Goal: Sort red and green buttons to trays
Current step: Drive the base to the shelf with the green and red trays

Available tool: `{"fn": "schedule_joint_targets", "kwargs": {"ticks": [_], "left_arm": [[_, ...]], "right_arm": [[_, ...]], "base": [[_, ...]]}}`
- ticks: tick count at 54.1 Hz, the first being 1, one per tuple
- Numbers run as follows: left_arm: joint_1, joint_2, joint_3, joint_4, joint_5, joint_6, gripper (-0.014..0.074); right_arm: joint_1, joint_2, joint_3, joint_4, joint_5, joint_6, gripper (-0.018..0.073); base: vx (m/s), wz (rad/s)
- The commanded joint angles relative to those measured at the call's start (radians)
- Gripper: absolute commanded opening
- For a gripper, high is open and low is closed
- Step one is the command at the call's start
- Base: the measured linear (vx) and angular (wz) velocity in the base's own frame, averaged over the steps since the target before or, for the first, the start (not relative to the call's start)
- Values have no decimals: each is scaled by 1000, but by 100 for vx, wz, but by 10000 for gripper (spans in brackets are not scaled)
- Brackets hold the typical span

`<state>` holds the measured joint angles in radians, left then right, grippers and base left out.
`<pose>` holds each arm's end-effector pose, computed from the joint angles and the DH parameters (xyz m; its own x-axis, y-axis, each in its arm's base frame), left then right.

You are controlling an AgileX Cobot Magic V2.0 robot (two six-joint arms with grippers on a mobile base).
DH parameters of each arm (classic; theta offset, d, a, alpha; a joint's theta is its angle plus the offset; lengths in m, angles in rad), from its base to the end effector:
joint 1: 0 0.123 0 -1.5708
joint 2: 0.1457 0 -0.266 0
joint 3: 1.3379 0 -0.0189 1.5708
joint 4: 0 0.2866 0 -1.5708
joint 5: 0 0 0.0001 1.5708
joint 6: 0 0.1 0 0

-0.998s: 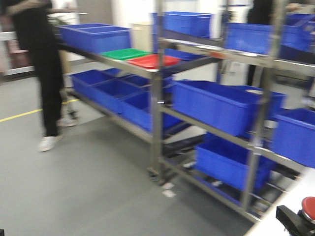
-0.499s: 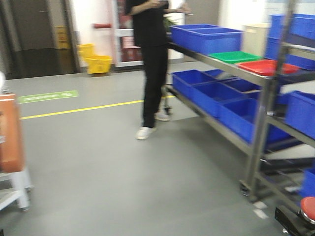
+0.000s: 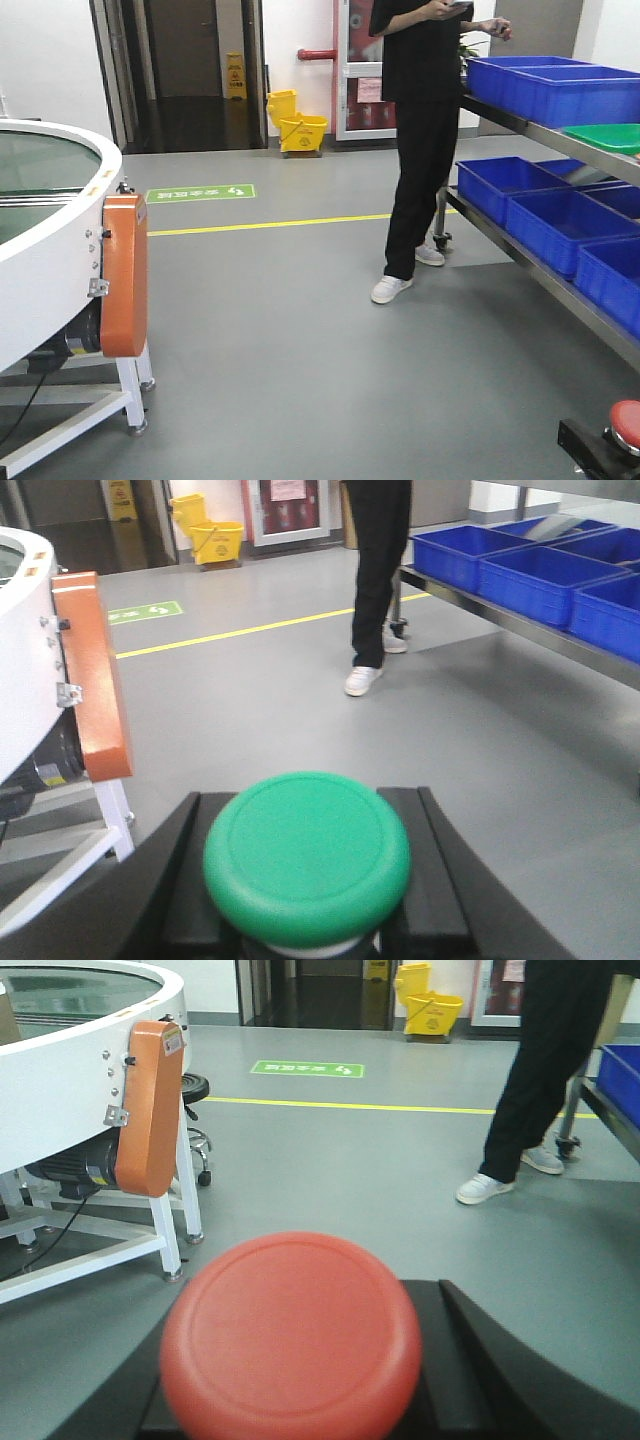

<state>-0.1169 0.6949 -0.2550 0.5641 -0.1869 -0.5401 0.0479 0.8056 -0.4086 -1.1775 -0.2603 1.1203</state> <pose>0.1932 -0.0326 0.2206 -0.1882 0.0382 -0.9814 0.2159 0.9764 -0.0034 0.2179 0.0342 0.2501 -0.1936 -0.0530 -0.9796 -0.2878 0.9577 0.0051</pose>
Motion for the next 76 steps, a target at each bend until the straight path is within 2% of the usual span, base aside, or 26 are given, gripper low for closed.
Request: {"fn": "schedule_joint_targets", "kwargs": {"ticks": [1, 52, 76], "left_arm": [[-3, -4, -30, -12, -78, -3, 0], [-3, -1, -30, -12, -78, -3, 0], [-3, -1, -30, -12, -78, -3, 0]], "right_arm": [[-1, -4, -30, 13, -34, -2, -8], [-1, -4, -30, 13, -37, -2, -8], [-1, -1, -30, 13, -36, -2, -8]], "base": [[41, 16], [52, 2], [58, -19]]}}
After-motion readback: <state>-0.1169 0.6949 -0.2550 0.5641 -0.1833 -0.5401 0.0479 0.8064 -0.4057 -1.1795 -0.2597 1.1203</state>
